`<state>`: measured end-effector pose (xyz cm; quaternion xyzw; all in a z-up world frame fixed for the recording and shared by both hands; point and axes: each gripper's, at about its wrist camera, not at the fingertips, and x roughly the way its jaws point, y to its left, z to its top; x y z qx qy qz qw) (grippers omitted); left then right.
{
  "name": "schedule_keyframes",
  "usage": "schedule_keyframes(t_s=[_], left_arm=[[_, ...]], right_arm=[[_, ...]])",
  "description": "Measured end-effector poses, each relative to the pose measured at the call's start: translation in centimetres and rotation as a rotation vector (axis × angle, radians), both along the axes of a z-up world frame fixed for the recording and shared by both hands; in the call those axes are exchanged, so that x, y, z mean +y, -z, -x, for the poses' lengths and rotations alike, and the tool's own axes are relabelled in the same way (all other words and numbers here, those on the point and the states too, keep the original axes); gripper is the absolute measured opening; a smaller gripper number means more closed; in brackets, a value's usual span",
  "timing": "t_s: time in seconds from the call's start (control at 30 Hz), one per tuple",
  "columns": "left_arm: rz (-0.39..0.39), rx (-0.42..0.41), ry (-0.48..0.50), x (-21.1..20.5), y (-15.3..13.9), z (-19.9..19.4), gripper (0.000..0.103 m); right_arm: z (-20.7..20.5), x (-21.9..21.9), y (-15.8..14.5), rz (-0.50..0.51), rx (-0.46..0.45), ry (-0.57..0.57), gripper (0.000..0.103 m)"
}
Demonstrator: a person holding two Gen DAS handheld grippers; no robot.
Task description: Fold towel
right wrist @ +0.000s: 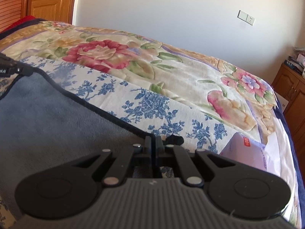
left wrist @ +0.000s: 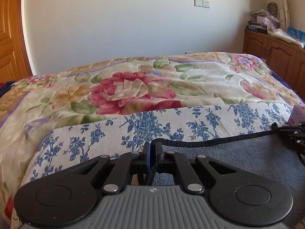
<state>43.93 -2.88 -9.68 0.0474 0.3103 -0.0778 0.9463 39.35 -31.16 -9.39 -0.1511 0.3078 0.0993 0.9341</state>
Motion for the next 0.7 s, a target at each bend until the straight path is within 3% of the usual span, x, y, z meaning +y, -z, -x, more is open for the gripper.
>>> schedule_keyframes(t_s=[0.07, 0.1, 0.13, 0.2, 0.23, 0.47, 0.53, 0.6, 0.7], left_arm=[[0.018, -0.005, 0.0, 0.2, 0.0, 0.1, 0.011], [0.019, -0.003, 0.004, 0.2, 0.0, 0.1, 0.026], [0.019, -0.003, 0.001, 0.1, 0.0, 0.2, 0.049], [0.018, -0.024, -0.014, 0.2, -0.2, 0.8, 0.073], [0.019, -0.037, -0.024, 0.2, -0.4, 1.2, 0.079], [0.045, -0.06, -0.049, 0.5, -2.4, 3.1, 0.094], [0.028, -0.076, -0.053, 0.4, -3.2, 3.8, 0.096], [0.022, -0.096, -0.063, 0.5, -4.0, 4.6, 0.098], [0.036, -0.113, -0.071, 0.7, -5.0, 5.9, 0.1]], right_arm=[[-0.1, 0.0, 0.1, -0.002, 0.009, 0.01, 0.018], [0.0, 0.0, 0.2, 0.001, 0.008, 0.015, 0.035], [0.1, 0.0, 0.2, -0.006, 0.006, 0.016, 0.05], [0.5, -0.1, 0.0, -0.03, 0.006, 0.014, 0.056], [0.8, -0.1, -0.2, -0.037, 0.005, 0.013, 0.056], [2.8, 0.3, -2.4, -0.09, -0.016, 0.001, 0.073], [3.3, 0.4, -3.1, -0.101, -0.026, 0.009, 0.089], [4.0, 0.4, -3.7, -0.123, -0.044, 0.029, 0.096], [5.0, 0.4, -4.2, -0.152, -0.052, 0.037, 0.099]])
